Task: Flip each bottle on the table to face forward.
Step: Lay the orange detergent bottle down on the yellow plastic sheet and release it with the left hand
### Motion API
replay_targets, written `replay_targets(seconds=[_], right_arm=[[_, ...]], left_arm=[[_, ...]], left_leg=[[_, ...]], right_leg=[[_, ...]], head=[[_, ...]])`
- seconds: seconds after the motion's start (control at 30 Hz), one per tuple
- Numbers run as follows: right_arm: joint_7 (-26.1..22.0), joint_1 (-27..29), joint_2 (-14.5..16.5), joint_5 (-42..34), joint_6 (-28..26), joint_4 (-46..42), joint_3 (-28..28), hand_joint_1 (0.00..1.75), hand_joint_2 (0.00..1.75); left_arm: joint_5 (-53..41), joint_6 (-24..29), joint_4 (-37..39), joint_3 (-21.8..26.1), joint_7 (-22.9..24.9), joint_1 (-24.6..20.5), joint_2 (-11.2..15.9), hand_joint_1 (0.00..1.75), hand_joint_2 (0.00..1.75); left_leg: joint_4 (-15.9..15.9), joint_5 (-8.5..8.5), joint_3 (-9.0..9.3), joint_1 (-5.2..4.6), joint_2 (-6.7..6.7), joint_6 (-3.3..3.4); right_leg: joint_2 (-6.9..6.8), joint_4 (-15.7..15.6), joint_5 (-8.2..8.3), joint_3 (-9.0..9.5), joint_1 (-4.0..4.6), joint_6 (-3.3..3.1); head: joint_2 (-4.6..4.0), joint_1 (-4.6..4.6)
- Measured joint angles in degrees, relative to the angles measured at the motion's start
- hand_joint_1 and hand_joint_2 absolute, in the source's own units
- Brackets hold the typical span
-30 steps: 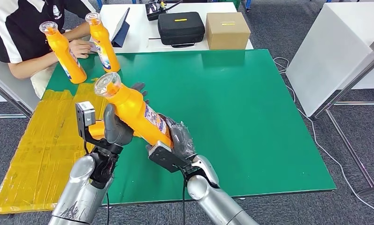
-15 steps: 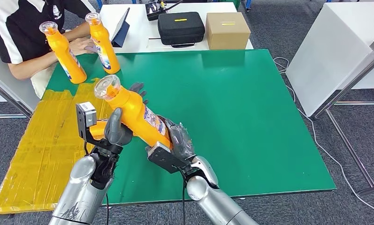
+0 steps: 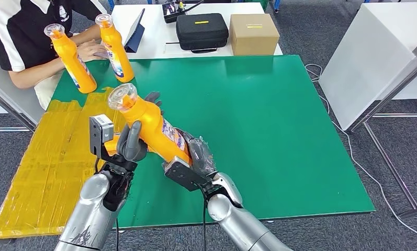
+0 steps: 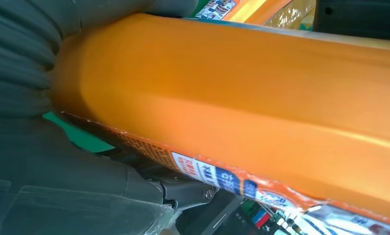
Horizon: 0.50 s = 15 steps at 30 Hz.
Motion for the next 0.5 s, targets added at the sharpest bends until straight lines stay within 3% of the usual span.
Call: replay_targets(seconds=[0.5], right_arm=[[-0.09, -0.50, 0.04, -0.33, -0.73, 0.80, -0.02, 1.75, 1.75]], left_arm=[[-1.82, 0.04, 0.07, -1.62, -0.40, -0.32, -0.50, 0.00, 1.75]], left_leg=[[0.00, 0.00, 0.00, 0.00, 0.00, 0.00]], right_leg=[[0.00, 0.00, 0.00, 0.00, 0.00, 0.00]], head=[[-0.01, 0.00]])
